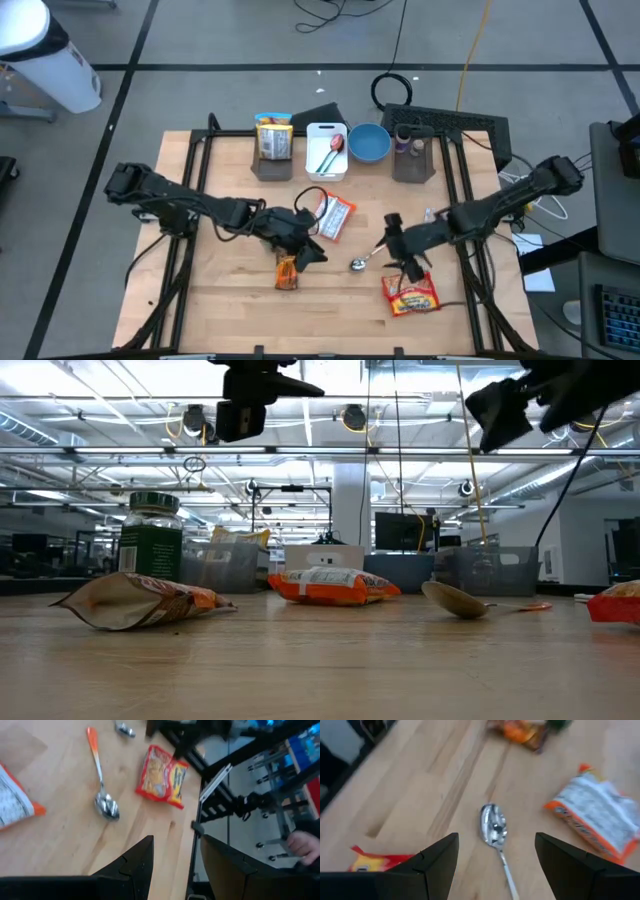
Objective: Pick & Place Food Item
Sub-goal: Put the orange spoon into the white bin
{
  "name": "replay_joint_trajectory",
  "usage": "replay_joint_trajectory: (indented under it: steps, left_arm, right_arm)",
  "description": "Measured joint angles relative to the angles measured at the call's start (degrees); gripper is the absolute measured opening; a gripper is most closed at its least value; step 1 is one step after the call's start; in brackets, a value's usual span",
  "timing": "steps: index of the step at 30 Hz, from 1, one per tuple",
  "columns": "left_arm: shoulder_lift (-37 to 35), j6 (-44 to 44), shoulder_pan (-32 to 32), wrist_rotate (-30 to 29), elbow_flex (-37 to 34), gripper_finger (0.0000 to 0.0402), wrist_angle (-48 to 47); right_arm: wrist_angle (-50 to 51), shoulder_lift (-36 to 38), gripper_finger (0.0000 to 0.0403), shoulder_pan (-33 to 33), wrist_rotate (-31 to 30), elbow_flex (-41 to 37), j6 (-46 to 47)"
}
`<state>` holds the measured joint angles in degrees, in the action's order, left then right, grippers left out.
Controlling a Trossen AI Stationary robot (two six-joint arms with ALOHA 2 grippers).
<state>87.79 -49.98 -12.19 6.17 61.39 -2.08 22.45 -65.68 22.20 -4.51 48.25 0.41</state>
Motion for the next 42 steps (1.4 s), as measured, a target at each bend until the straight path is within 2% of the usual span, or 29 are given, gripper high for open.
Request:
replay_joint_trajectory:
  steps: [5, 10, 13, 16, 24, 30, 34, 42]
  left_arm:
    - [-0.01, -0.13, 1.75, 3.42, 0.0, 0.017, 4.1]
    - [-0.55, -2.05, 2.91, 7.42, 0.0, 0.017, 8.13]
    - [-2.76, -2.26, 2.8, 7.68, 0.0, 0.017, 9.18]
    - [-6.57, -1.44, 1.74, 5.05, 0.0, 0.017, 7.9]
    - [-17.43, 2.33, -2.42, -8.67, 0.02, 0.017, 5.06]
    - [-21.28, 3.72, -5.32, -14.95, 0.02, 0.017, 3.31]
    - [-21.56, 4.5, -6.36, -16.76, 0.02, 0.017, 3.03]
    - [-21.42, 3.4, -6.58, -16.81, 0.02, 0.017, -1.55]
  right_arm:
    - [-1.02, -7.01, 0.0256, -1.17, 0.56, -0.02, -2.66]
    - [-2.29, -13.14, 0.0256, -4.46, 9.61, -0.02, -5.82]
    - [-2.34, -16.0, 0.0256, -5.71, 10.82, -0.02, -7.35]
    - [-2.74, -18.16, 0.0256, -6.68, 10.74, -0.02, -8.83]
    - [-4.71, -22.29, 0.0256, -9.7, 10.62, -0.02, -10.9]
    - [-5.04, -22.35, 0.0249, -11.5, 10.69, -0.32, -13.52]
    - [-6.37, -22.37, 0.0229, -12.55, 10.72, -2.29, -13.14]
    - [-8.11, -22.37, 0.0198, -12.48, 10.6, -4.73, -11.42]
